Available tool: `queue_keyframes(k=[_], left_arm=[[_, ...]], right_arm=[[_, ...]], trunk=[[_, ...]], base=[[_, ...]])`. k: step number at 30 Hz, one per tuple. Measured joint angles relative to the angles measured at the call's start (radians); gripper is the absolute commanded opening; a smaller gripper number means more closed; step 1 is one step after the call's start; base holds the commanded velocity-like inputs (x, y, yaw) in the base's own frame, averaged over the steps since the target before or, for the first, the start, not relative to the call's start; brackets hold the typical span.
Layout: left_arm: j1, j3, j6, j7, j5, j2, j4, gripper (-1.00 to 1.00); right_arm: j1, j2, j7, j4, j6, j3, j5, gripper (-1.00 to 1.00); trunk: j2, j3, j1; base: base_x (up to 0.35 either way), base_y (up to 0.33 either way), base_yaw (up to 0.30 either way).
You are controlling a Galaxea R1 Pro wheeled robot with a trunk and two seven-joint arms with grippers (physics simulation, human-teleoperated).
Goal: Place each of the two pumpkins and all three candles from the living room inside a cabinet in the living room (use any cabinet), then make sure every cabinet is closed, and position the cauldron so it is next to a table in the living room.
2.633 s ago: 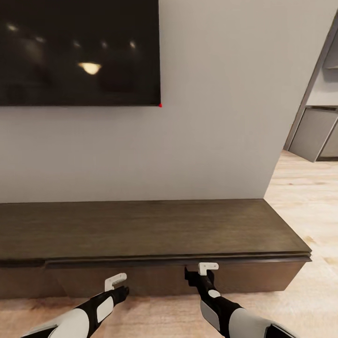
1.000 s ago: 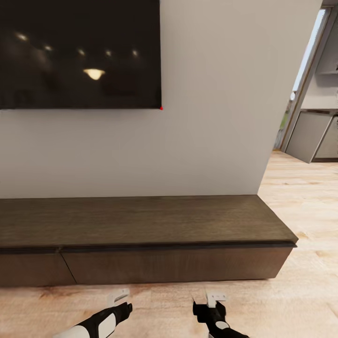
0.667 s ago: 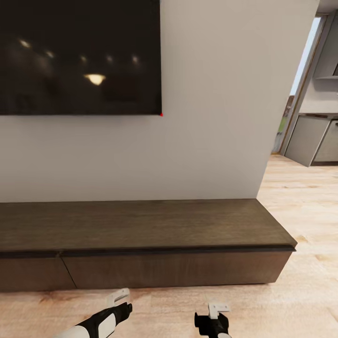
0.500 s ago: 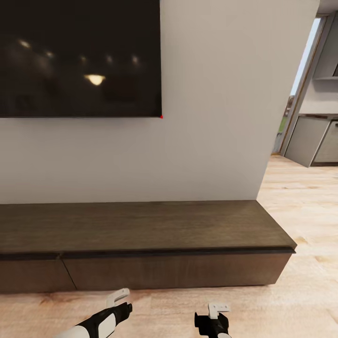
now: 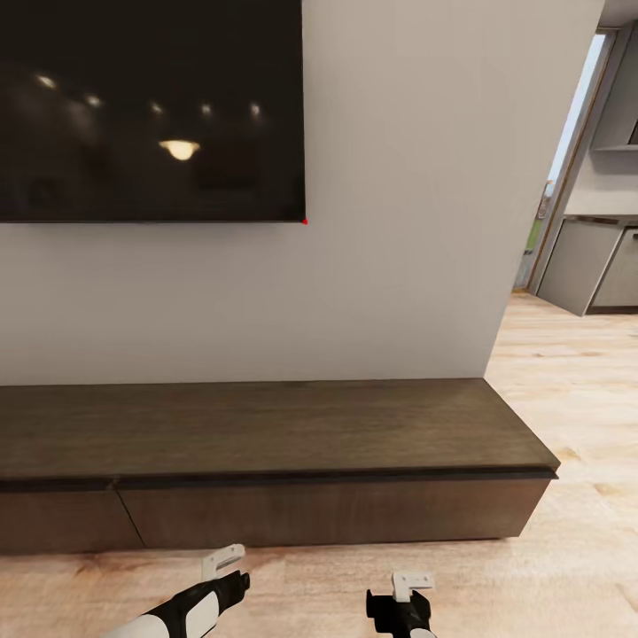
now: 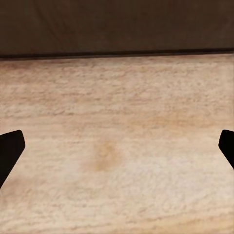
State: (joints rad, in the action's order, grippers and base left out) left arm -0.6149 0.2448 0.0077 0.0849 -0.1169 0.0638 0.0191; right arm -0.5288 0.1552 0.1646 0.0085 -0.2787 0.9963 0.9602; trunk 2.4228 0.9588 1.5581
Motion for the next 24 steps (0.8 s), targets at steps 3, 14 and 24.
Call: queue_keyframes(k=[3, 14, 24], left_arm=[[0.0, 0.0, 0.0, 0.0, 0.0, 0.0, 0.0, 1.0], [0.0, 0.0, 0.0, 0.0, 0.0, 0.002, 0.0, 1.0], [0.0, 0.0, -0.002, 0.0, 0.0, 0.001, 0.0, 1.0]], right_arm=[[0.0, 0.001, -0.001, -0.003, -0.001, 0.001, -0.001, 1.0], [0.0, 0.002, -0.003, -0.007, -0.002, 0.003, -0.001, 1.0], [0.0, 0.004, -0.007, -0.007, -0.002, 0.003, -0.001, 1.0]], trunk=[[0.0, 0.0, 0.0], [0.0, 0.0, 0.001], [0.0, 0.0, 0.0]], base=[[-0.027, 0.0, 0.0], [-0.269, 0.0, 0.0], [-0.201, 0.0, 0.0]])
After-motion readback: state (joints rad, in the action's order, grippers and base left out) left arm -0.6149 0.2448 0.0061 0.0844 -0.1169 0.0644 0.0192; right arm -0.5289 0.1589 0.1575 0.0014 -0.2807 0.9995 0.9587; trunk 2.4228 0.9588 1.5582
